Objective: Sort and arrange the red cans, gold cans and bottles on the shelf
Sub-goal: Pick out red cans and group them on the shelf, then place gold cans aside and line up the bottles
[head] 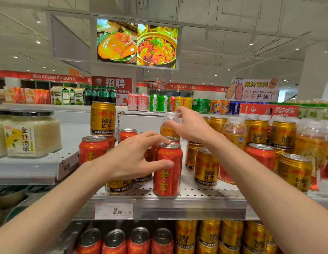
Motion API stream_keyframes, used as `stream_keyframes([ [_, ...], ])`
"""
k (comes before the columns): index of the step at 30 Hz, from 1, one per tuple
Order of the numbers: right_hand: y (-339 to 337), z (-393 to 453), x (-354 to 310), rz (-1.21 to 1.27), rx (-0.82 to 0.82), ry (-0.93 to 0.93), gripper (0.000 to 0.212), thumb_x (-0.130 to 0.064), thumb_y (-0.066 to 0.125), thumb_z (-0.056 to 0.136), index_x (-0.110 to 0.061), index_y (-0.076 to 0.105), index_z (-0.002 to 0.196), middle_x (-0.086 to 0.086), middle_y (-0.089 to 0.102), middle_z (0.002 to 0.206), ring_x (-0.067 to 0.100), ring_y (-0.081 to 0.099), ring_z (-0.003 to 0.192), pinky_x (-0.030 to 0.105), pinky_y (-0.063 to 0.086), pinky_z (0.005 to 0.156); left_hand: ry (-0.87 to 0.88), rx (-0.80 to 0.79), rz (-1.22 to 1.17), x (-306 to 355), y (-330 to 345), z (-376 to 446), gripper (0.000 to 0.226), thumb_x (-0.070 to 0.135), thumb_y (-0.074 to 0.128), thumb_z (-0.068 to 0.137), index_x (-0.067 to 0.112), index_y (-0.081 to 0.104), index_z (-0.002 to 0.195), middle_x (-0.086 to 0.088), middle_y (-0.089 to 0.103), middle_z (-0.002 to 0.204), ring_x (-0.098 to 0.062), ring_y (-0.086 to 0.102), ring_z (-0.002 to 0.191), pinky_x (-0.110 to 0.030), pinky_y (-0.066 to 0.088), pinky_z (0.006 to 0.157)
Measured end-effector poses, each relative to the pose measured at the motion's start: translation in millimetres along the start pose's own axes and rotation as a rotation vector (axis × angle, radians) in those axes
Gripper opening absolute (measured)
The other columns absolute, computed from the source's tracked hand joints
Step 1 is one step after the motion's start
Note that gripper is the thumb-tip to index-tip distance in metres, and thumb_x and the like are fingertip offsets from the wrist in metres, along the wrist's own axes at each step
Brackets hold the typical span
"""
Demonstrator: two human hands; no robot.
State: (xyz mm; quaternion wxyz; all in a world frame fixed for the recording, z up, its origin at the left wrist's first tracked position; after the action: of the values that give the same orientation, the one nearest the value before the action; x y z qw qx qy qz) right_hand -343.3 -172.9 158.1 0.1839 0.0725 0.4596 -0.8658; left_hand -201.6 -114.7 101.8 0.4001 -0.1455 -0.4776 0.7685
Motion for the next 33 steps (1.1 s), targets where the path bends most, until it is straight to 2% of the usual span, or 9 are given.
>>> stream_keyframes([
  [3, 20, 12, 8, 0.039, -0.072, 0.102, 0.075, -0.057, 0.063, 0.091, -0.010, 0.041, 0.145, 0.008, 0.066, 0.121, 0.023, 0.069, 0.098, 0.037, 0.061, 0.081, -0.008, -0.008, -0.003, -2, 0, 0, 0.073, 0.081, 0.055, 0.078, 0.044, 0.047, 0.140, 0.023, 0.048, 0.141, 0.001, 0.048, 0.126, -0.037, 0.045, 0.108],
  [5, 27, 13, 14, 0.123, -0.121, 0.139, 0.053, -0.054, 0.067, 0.090, -0.014, 0.053, 0.122, 0.003, 0.068, 0.090, 0.017, 0.070, 0.070, 0.031, 0.062, 0.062, -0.007, -0.016, -0.006, -2, 1, -1, 0.075, 0.080, 0.058, 0.077, 0.044, 0.045, 0.141, 0.023, 0.047, 0.142, 0.000, 0.047, 0.128, -0.037, 0.045, 0.109],
  [7, 34, 13, 18, 0.184, -0.181, 0.133, 0.043, -0.051, 0.073, 0.087, -0.021, 0.053, 0.111, 0.000, 0.068, 0.084, 0.015, 0.069, 0.062, 0.027, 0.059, 0.054, -0.004, -0.014, -0.015, -3, 1, -2, 0.075, 0.078, 0.062, 0.076, 0.044, 0.046, 0.141, 0.024, 0.046, 0.143, 0.000, 0.046, 0.129, -0.036, 0.044, 0.109],
  [10, 38, 13, 26, 0.247, -0.185, 0.134, 0.051, -0.050, 0.078, 0.083, -0.027, 0.049, 0.118, -0.003, 0.068, 0.095, 0.013, 0.071, 0.064, 0.024, 0.057, 0.052, -0.001, 0.000, -0.035, 0, 0, -2, 0.074, 0.074, 0.066, 0.076, 0.043, 0.047, 0.140, 0.025, 0.046, 0.142, 0.003, 0.046, 0.127, -0.031, 0.044, 0.109],
  [16, 22, 13, 34, 0.235, -0.042, 0.103, 0.077, -0.061, 0.073, 0.081, -0.022, 0.041, 0.139, -0.001, 0.060, 0.125, 0.015, 0.073, 0.071, 0.034, 0.063, 0.063, 0.010, -0.004, -0.028, 1, 0, -2, 0.076, 0.074, 0.066, 0.075, 0.043, 0.046, 0.141, 0.026, 0.046, 0.142, 0.004, 0.046, 0.127, -0.032, 0.045, 0.109],
  [21, -20, 11, 31, 0.287, 0.128, 0.021, 0.078, -0.065, 0.072, 0.077, -0.025, 0.046, 0.138, -0.003, 0.064, 0.124, 0.020, 0.071, 0.090, 0.045, 0.064, 0.076, 0.034, -0.025, 0.016, 1, 4, -2, 0.087, 0.080, 0.069, 0.067, 0.044, 0.041, 0.140, 0.028, 0.042, 0.143, 0.003, 0.046, 0.127, -0.037, 0.046, 0.107],
  [26, -61, -1, 35, 0.415, 0.266, -0.007, 0.076, -0.062, 0.073, 0.079, -0.027, 0.046, 0.141, -0.005, 0.063, 0.125, 0.018, 0.066, 0.105, 0.046, 0.063, 0.080, 0.027, -0.032, 0.035, 1, 4, 0, 0.087, 0.082, 0.067, 0.066, 0.044, 0.041, 0.139, 0.028, 0.044, 0.140, 0.001, 0.048, 0.126, -0.038, 0.047, 0.106],
  [30, -86, -11, 38, 0.486, 0.322, -0.009, 0.072, -0.060, 0.072, 0.081, -0.027, 0.048, 0.141, -0.006, 0.062, 0.124, 0.014, 0.063, 0.109, 0.043, 0.062, 0.083, 0.023, -0.031, 0.123, 2, 8, 4, 0.089, 0.080, 0.064, 0.071, 0.041, 0.037, 0.145, 0.024, 0.043, 0.145, -0.002, 0.045, 0.130, -0.039, 0.045, 0.109],
  [33, -99, -17, 41, 0.554, 0.314, -0.012, 0.066, -0.054, 0.070, 0.087, -0.023, 0.049, 0.141, -0.002, 0.065, 0.121, 0.013, 0.066, 0.098, 0.023, 0.058, 0.062, -0.005, -0.020, 0.173, 3, 9, 8, 0.089, 0.076, 0.065, 0.074, 0.038, 0.035, 0.149, 0.020, 0.045, 0.146, -0.005, 0.044, 0.133, -0.038, 0.042, 0.111],
])
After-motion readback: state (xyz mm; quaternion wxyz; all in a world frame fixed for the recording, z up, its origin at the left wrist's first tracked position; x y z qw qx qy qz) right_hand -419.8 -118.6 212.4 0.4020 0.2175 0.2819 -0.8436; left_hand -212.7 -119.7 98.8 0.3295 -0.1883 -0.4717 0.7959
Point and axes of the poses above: each hand's wrist, its own z-axis towards the middle knuckle, its own y-axis out of the palm, x = y × z, the point moved 9 cm from there along z, towards the middle knuckle
